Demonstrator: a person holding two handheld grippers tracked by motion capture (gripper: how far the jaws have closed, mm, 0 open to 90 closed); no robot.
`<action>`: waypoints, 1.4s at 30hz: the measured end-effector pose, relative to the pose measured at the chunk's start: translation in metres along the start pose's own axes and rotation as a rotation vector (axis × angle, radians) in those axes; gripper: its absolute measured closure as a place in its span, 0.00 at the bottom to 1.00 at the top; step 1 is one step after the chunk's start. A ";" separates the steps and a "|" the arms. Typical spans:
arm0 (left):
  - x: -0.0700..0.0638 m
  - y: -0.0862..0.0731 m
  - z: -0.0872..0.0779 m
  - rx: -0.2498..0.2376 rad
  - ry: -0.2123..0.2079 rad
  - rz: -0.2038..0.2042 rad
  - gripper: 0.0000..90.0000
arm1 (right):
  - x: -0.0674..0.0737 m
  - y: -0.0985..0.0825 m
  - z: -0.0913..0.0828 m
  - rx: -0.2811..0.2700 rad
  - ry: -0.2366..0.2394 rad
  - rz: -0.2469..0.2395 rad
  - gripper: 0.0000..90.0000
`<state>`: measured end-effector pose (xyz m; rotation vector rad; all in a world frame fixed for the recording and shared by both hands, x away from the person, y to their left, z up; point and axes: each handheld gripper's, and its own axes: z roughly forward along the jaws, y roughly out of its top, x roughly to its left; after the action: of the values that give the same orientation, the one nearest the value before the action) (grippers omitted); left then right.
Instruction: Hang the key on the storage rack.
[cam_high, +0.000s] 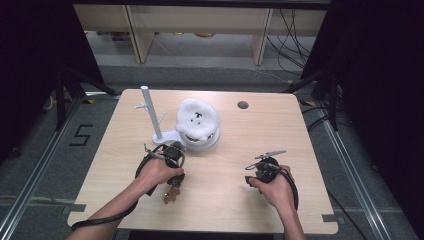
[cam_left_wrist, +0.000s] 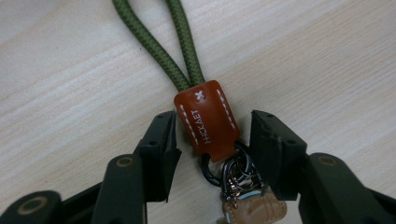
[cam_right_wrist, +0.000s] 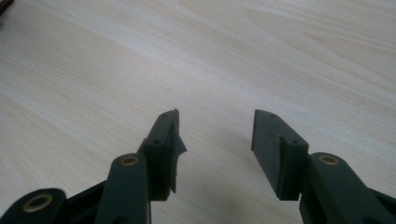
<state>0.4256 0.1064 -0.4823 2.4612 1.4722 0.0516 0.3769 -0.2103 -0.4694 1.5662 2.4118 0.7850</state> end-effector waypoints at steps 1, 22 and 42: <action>0.000 0.001 -0.002 0.021 0.004 0.004 0.59 | -0.001 0.000 0.001 -0.002 -0.006 -0.014 0.58; 0.012 -0.022 -0.011 -0.070 0.015 0.128 0.75 | -0.001 -0.001 0.000 -0.022 -0.019 -0.016 0.58; 0.031 -0.070 -0.032 -0.394 -0.071 0.170 0.76 | -0.002 -0.002 -0.001 -0.044 0.032 0.001 0.58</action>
<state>0.3749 0.1717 -0.4723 2.2311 1.0979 0.2592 0.3765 -0.2131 -0.4700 1.5496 2.3991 0.8644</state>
